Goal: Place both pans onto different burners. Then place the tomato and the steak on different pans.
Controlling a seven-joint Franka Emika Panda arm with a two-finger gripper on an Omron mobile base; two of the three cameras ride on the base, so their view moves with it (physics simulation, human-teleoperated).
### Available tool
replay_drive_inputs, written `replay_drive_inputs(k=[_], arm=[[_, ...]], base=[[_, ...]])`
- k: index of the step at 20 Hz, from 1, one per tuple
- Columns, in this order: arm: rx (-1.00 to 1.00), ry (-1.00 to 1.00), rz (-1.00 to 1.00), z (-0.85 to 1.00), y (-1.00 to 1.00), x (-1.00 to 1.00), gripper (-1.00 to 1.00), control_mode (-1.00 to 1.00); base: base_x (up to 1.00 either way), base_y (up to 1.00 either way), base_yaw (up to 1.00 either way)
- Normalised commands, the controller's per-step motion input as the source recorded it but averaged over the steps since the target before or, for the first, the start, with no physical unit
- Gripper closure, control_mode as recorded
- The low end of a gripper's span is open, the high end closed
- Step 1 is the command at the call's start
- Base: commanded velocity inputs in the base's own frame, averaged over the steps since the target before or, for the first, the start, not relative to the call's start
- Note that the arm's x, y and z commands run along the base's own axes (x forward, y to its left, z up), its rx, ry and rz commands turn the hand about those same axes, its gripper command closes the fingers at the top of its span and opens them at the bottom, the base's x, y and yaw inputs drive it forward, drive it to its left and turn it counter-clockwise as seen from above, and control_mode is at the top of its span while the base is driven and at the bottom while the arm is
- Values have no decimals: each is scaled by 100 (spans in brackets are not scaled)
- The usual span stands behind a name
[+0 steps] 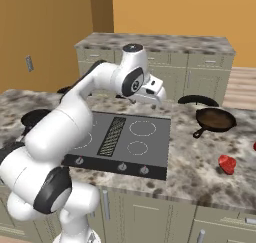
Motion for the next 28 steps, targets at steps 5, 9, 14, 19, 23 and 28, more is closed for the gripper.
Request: replay_drive_inputs(k=[5,9,14,19,23,28], arm=[[0,8,-12,0,-74,10,-100,-100],[0,5,-7,-10,-74,9,-100,-100],[0,0,-1,-46,-49,17,-100,-100],[0,0,-3,-30,-21,31,-100,-100],[0,0,-2,-24,-21,26,-100,-100],[1,0,-1,-32,-27,27,-100,-100]], base=[[0,0,0],[0,0,0],[0,0,0],[0,0,0],[0,0,0],[0,0,0]])
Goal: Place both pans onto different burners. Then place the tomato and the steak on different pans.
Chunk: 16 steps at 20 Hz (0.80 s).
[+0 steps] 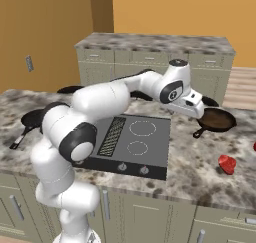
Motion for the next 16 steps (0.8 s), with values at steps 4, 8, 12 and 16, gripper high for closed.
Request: replay_drive_inputs(k=[4,8,12,16], arm=[[1,0,0,-35,-27,23,-100,-100],[0,0,0,-35,-24,28,-100,-100],[0,0,0,-35,-17,33,-100,-100],[0,0,0,-34,-11,38,-100,-100]], base=[[0,0,0],[0,0,0],[0,0,0],[0,0,0]])
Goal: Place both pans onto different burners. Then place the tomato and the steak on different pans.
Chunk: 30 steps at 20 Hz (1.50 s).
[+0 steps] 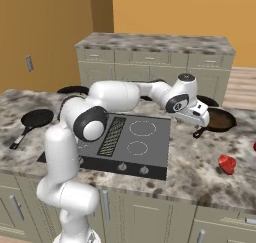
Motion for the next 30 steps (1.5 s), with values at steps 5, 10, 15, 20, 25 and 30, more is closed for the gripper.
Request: replay_drive_inputs(k=[5,10,15,20,25,30], arm=[[0,0,0,-31,-18,35,-100,-100],[0,0,-1,-27,-17,30,-100,-100],[0,0,-1,-25,-17,36,-100,-100],[0,0,-1,-24,-14,34,-100,-100],[0,0,-1,-21,-16,38,-100,-100],[3,0,0,-11,-26,24,-100,-100]], base=[[0,0,0],[0,0,0],[0,0,0],[0,0,0],[0,0,0],[0,0,0]])
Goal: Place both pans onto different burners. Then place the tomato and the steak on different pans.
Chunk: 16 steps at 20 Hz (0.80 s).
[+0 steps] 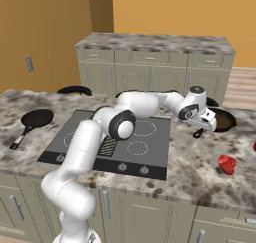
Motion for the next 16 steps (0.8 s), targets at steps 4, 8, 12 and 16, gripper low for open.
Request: replay_drive_inputs(k=[4,8,12,16], arm=[[3,1,0,-12,-21,10,-100,-100],[0,1,0,-24,-16,16,-100,-100],[0,0,0,-33,-6,17,-100,-100],[0,0,0,-34,0,15,-100,-100]], base=[[0,0,0],[0,0,0],[0,0,0],[0,0,0]])
